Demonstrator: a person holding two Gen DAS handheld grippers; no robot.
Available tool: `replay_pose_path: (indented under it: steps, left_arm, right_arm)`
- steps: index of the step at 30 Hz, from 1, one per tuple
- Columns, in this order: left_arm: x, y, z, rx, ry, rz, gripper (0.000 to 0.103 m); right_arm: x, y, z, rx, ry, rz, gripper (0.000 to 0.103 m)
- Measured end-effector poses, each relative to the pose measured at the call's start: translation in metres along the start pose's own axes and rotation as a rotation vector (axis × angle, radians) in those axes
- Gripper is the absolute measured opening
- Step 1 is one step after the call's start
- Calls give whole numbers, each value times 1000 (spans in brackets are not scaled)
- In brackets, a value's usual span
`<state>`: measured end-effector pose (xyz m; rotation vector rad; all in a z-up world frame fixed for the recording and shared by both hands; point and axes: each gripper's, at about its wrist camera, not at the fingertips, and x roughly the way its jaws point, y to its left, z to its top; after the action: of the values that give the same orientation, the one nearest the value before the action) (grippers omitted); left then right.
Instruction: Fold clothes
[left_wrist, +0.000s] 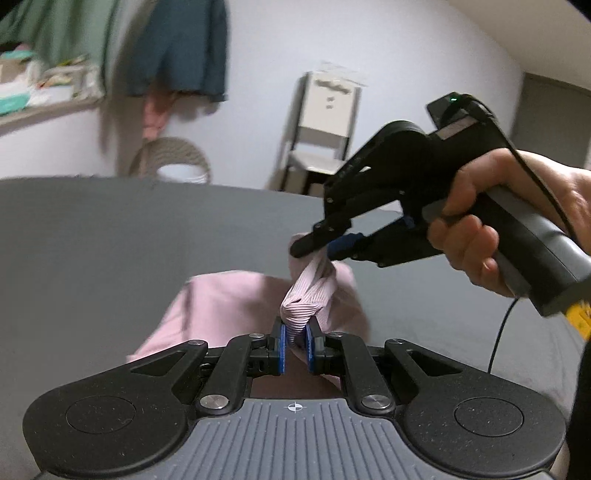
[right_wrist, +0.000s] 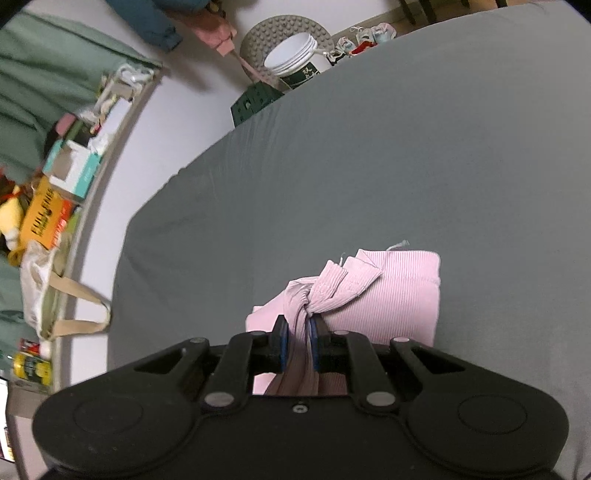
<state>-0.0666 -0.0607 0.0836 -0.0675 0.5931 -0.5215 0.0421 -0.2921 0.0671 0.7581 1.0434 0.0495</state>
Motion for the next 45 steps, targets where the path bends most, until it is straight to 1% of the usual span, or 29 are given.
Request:
replay_pose_path:
  steps: [2, 4, 7, 11, 13, 15, 17, 20, 23, 24, 26, 27, 28, 31, 32, 33, 34, 35, 38, 40, 41, 42, 43, 44, 45]
  left_arm:
    - [-1, 9, 3, -5, 7, 23, 10]
    - [-1, 14, 6, 13, 28, 46, 10]
    - [4, 24, 5, 43, 81, 80, 10]
    - [15, 35, 0, 35, 145, 106, 10]
    - [18, 36, -1, 53, 168, 114, 11]
    - [23, 37, 1, 63, 183, 126, 11]
    - [25, 41, 3, 46, 191, 132, 11]
    - [20, 41, 0, -12, 187, 110, 11]
    - [18, 47, -2, -74, 178, 102, 11]
    - [19, 48, -2, -77, 180, 104, 11]
    - [21, 50, -3, -83, 184, 110, 11]
    - [22, 51, -2, -80, 186, 116, 11]
    - [23, 51, -1, -81, 187, 122, 11]
    - [24, 51, 0, -77, 185, 128, 11]
    - [24, 52, 0, -76, 185, 128, 11]
    - [25, 53, -1, -80, 189, 130, 11]
    - [25, 55, -2, -84, 193, 132, 11]
    - [26, 57, -3, -86, 198, 139, 11]
    - [28, 62, -2, -65, 223, 165, 11]
    - [28, 66, 0, -35, 247, 196, 11]
    - [26, 68, 2, -31, 245, 205, 11]
    - [22, 71, 5, -40, 240, 208, 11]
    - [17, 75, 8, -55, 229, 207, 11]
    - [10, 81, 12, -77, 204, 205, 11]
    - [2, 86, 14, -106, 166, 194, 11]
  right_arm:
    - [10, 13, -1, -8, 4, -12, 13]
    - [20, 24, -3, -11, 12, -21, 13]
    - [39, 38, -5, -25, 26, -50, 14]
    - [59, 50, -11, -29, 46, -59, 19]
    - [64, 54, -14, -42, 55, -54, 25]
    - [67, 57, -17, -67, 62, -48, 34]
    - [63, 57, -15, -89, 55, -37, 36]
    - [47, 58, -11, -121, 36, 7, 40]
    - [23, 58, -13, -203, 18, 17, 40]
    - [18, 58, -14, -234, 20, 12, 40]
    - [14, 56, -17, -281, 37, -10, 38]
    - [15, 55, -16, -293, 47, -21, 34]
    - [18, 54, -16, -293, 59, -25, 33]
    - [30, 50, -13, -235, 82, 10, 32]
    - [34, 49, -11, -222, 87, 16, 25]
    - [40, 49, -11, -213, 90, 15, 13]
    - [46, 49, -11, -206, 94, 14, 8]
    - [51, 49, -12, -197, 100, 18, 6]
    - [61, 50, -14, -172, 120, 34, 4]
    - [65, 53, -14, -172, 120, 16, 5]
    - [65, 55, -14, -170, 120, 15, 7]
    - [64, 55, -12, -163, 123, 38, 17]
    - [61, 56, -11, -157, 124, 66, 25]
    - [54, 55, -11, -157, 115, 105, 37]
    - [46, 55, -9, -169, 99, 140, 38]
